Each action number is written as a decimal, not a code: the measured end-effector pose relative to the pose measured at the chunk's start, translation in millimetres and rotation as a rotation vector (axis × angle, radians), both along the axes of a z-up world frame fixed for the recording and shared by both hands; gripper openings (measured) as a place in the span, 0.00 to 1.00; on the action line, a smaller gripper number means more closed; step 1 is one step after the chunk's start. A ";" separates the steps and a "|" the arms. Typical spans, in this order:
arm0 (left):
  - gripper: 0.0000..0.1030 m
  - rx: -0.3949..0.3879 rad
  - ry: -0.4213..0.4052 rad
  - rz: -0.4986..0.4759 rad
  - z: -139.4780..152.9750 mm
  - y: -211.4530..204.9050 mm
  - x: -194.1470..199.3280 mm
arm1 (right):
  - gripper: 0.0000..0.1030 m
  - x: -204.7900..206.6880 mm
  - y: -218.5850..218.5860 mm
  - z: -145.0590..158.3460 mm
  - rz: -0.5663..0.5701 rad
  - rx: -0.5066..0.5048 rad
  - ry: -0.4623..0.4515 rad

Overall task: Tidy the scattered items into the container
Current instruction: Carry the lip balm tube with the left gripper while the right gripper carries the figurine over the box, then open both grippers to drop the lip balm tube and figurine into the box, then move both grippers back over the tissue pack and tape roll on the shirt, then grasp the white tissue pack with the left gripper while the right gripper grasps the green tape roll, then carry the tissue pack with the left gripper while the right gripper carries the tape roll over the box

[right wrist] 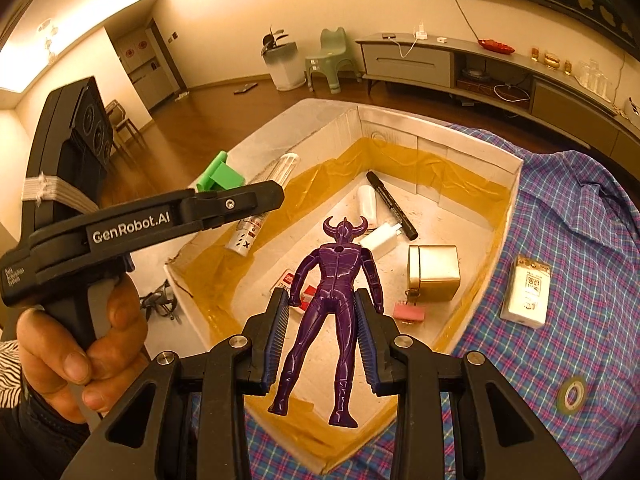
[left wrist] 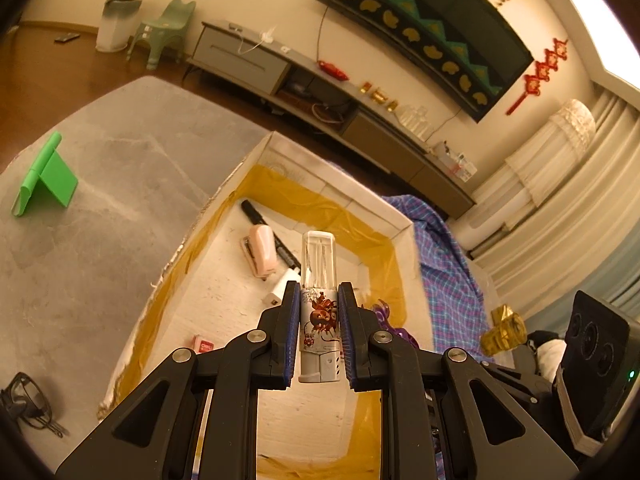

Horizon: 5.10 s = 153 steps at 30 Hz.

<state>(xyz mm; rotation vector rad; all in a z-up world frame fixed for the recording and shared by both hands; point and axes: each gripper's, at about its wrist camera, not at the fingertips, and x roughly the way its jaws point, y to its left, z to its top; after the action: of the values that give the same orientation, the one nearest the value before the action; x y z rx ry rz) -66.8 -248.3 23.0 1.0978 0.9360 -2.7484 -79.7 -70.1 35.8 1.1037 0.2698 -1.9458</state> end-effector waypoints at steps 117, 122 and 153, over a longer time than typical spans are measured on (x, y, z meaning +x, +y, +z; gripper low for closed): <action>0.59 -0.485 -0.403 -0.224 -113.4 253.3 -191.3 | 0.58 -100.4 229.3 -129.5 -0.319 0.204 0.095; 0.54 -0.464 -0.371 -0.222 -116.3 251.6 -188.9 | 0.48 -102.1 231.3 -128.4 -0.342 0.190 0.080; 0.52 -0.403 -0.210 -0.289 -50.1 267.5 -84.7 | 0.48 -90.2 250.5 -81.8 -0.376 -0.132 -0.084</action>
<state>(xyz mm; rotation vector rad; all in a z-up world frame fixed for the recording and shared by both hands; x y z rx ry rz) -151.6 19.2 -27.1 1.4898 0.1957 -2.7744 -169.8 180.4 -46.0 1.2098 -0.1205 -2.2009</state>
